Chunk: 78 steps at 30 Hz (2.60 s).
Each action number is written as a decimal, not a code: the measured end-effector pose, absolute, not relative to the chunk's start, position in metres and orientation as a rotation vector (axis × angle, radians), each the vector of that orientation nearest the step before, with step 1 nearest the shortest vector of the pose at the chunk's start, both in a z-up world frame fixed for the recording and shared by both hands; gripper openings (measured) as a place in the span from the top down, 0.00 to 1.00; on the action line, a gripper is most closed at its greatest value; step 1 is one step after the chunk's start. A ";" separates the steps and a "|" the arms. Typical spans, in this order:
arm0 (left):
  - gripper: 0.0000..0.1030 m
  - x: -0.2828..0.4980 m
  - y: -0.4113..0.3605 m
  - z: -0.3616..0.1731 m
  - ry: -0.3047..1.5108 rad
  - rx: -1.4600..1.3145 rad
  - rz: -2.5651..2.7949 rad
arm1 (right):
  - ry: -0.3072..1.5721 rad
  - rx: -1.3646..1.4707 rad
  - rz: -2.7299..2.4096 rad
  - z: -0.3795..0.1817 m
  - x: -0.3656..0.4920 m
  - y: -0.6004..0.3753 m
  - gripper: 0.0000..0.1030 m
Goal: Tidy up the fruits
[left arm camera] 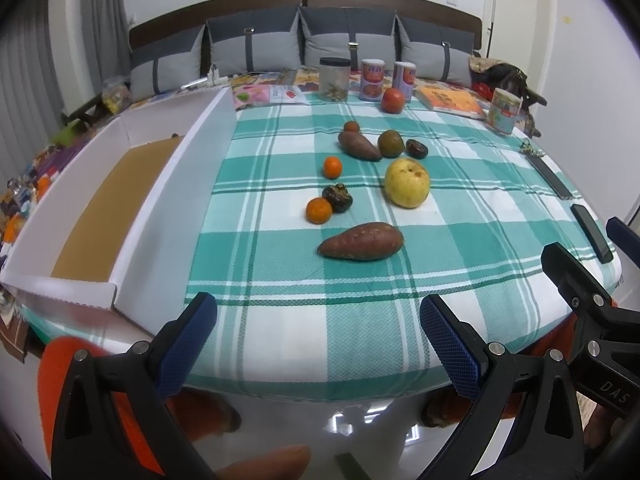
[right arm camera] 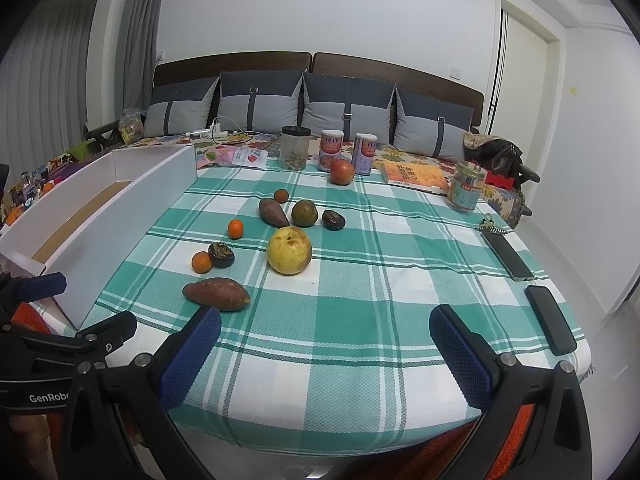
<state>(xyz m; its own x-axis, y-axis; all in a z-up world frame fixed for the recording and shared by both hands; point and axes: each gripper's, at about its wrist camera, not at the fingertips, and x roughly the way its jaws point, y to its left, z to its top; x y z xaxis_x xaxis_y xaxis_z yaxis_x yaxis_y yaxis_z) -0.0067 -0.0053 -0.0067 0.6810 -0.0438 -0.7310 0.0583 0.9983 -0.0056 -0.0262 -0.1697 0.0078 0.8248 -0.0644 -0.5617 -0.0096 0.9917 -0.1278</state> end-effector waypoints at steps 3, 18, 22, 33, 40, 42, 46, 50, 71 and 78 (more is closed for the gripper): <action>0.01 -0.007 -0.006 -0.007 0.821 0.020 -0.058 | 0.602 -0.127 -0.030 0.008 -0.026 -0.170 0.00; 0.01 -0.006 -0.006 -0.008 0.820 0.019 -0.057 | 0.602 -0.126 -0.030 0.008 -0.026 -0.170 0.00; 0.01 -0.006 -0.006 -0.008 0.821 0.021 -0.057 | 0.602 -0.125 -0.029 0.008 -0.026 -0.170 0.00; 0.01 -0.005 -0.001 -0.009 0.792 0.027 -0.038 | 0.605 -0.104 -0.037 0.003 -0.021 -0.175 0.00; 0.01 0.001 -0.003 -0.024 0.845 0.019 -0.044 | 0.615 -0.101 -0.046 -0.001 -0.020 -0.179 0.00; 0.01 0.003 -0.002 -0.028 0.862 0.014 -0.043 | 0.621 -0.096 -0.056 -0.003 -0.017 -0.182 0.00; 0.01 0.006 -0.002 -0.032 0.871 0.010 -0.040 | 0.635 -0.076 -0.072 -0.008 -0.013 -0.189 0.00; 0.01 0.018 -0.007 -0.039 0.889 0.025 -0.059 | 0.623 -0.086 -0.062 -0.014 -0.007 -0.192 0.00; 0.00 0.079 -0.021 -0.117 0.992 0.044 -0.069 | 0.943 -0.018 -0.024 -0.127 0.076 -0.223 0.00; 0.01 0.092 -0.019 -0.113 1.062 0.109 -0.162 | 0.919 -0.014 -0.022 -0.128 0.074 -0.224 0.00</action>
